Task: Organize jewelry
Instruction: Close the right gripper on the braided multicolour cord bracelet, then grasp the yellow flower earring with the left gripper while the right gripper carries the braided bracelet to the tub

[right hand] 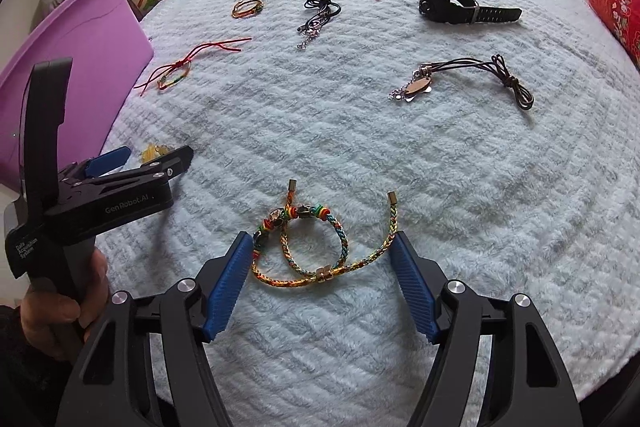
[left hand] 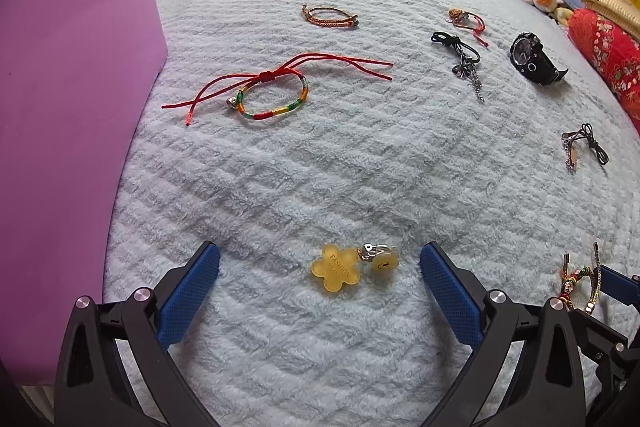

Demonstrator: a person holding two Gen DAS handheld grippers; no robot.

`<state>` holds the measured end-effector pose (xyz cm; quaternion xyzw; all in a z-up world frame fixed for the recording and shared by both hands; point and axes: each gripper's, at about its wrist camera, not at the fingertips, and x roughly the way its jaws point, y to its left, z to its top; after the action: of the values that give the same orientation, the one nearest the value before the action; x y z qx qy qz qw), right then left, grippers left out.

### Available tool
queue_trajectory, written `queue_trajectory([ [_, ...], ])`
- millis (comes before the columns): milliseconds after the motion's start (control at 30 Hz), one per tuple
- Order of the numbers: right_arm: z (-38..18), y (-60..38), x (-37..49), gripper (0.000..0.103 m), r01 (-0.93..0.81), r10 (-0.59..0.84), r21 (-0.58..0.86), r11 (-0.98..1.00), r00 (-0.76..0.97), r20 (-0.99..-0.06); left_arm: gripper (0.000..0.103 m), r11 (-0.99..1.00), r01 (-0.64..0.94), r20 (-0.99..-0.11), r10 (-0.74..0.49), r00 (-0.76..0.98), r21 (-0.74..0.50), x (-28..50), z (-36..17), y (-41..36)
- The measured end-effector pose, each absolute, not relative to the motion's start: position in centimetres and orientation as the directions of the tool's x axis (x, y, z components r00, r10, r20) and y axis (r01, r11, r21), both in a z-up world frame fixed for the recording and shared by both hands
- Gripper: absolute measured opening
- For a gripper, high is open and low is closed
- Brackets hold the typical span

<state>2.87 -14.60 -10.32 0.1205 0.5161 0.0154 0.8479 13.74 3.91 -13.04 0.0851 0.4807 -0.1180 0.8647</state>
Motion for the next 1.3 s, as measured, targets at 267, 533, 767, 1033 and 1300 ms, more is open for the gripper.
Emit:
queue_trajectory([
  [267,-10.6,-12.9,2.9,0.072,0.051,0.099,0.138,0.989,0.462,-0.881,0.098,0.959,0.281,-0.851,-0.119,0.511,0.035,13.8,-13.0,3.8],
  [533,-11.0,-12.2,2.7,0.070,0.032,0.046,0.071,0.997,0.493,-0.869,0.098,0.973,0.225,-0.850,-0.075,0.521,0.053,13.8,-13.0,3.4],
  [767,-10.5,-13.1,2.4,0.035,0.044,0.034,0.065,0.997,0.513,-0.858,0.073,0.964,0.261,-0.832,-0.108,0.545,0.046,12.6,-12.3,3.0],
  [1033,-10.2,-13.8,2.2,0.008,0.033,0.082,0.116,0.993,0.525,-0.847,0.012,0.962,0.274,-0.831,-0.150,0.535,0.003,11.7,-11.5,3.2],
  [1300,-9.5,-14.9,1.8,0.008,0.043,0.127,0.178,0.983,0.541,-0.831,0.010,0.958,0.285,-0.833,-0.181,0.522,-0.029,10.6,-10.2,3.4],
])
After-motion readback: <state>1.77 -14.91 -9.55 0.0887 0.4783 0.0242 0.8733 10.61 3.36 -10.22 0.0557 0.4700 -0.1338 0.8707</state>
